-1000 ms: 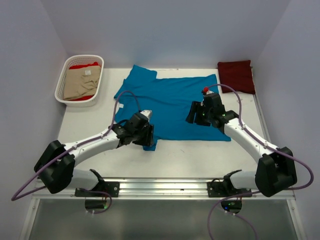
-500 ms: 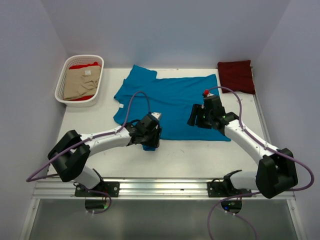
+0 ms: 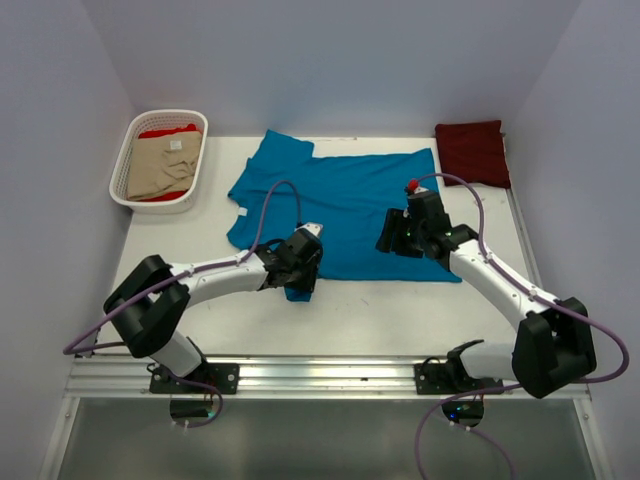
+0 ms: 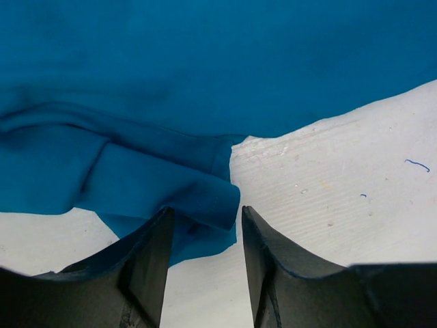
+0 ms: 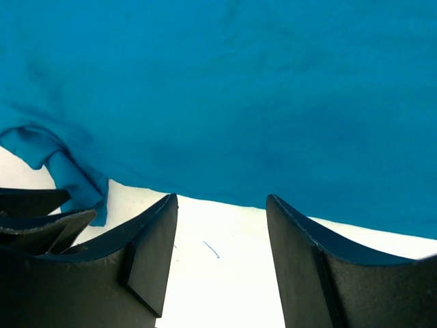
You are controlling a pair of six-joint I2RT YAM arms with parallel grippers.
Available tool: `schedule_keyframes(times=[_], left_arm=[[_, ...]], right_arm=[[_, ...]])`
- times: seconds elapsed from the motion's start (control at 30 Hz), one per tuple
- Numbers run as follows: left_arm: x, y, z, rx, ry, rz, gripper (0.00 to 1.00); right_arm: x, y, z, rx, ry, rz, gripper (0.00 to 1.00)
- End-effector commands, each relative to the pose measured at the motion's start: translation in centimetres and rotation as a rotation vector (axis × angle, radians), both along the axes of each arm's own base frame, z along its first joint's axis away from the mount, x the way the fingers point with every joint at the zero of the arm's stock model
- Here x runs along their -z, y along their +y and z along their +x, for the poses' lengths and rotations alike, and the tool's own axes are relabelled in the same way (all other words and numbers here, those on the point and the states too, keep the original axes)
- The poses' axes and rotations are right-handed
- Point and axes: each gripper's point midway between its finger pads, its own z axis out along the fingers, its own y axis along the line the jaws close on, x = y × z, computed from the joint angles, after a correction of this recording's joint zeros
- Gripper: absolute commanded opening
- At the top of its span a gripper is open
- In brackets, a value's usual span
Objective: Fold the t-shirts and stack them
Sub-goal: Flatten the tshirt out
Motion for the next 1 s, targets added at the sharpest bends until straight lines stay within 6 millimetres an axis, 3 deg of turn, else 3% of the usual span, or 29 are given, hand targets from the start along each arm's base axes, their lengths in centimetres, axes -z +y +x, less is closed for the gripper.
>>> schedule_keyframes(times=[0.0, 0.17, 0.27, 0.4, 0.53, 0.73, 0.83, 0.97], left_arm=[[-1.2, -1.1, 1.9, -0.016, -0.087, -0.029, 0.47], [-0.9, -1.2, 2.1, -0.022, -0.089, -0.025, 0.34], [-1.0, -1.1, 2.1, -0.028, -0.092, -0.029, 0.15], [-1.5, -0.8, 2.1, -0.038, -0.099, -0.025, 0.0], [-3.8, 0.4, 1.8, -0.084, -0.116, -0.019, 0.0], [-6.5, 6.2, -1.9, -0.201, -0.076, 0.078, 0.0], [-7.7, 7.6, -3.3, -0.233, -0.07, 0.061, 0.0], [-7.1, 9.5, -5.5, -0.283, -0.007, 0.072, 0.0]], right_arm=[[-1.3, -0.1, 0.2, -0.001, -0.046, 0.003, 0.58], [-1.1, -0.2, 0.0, 0.0, -0.045, 0.001, 0.55], [-0.9, -0.2, -0.1, 0.0, -0.045, 0.002, 0.54], [-0.7, -0.3, -0.2, 0.004, -0.039, 0.002, 0.53], [-0.7, -0.3, -0.1, 0.006, -0.042, 0.001, 0.53], [-0.3, -0.4, 0.0, 0.01, -0.035, -0.003, 0.53], [0.2, -0.2, -0.1, 0.007, -0.023, -0.001, 0.53], [0.3, -0.1, 0.1, 0.007, -0.011, -0.001, 0.54]])
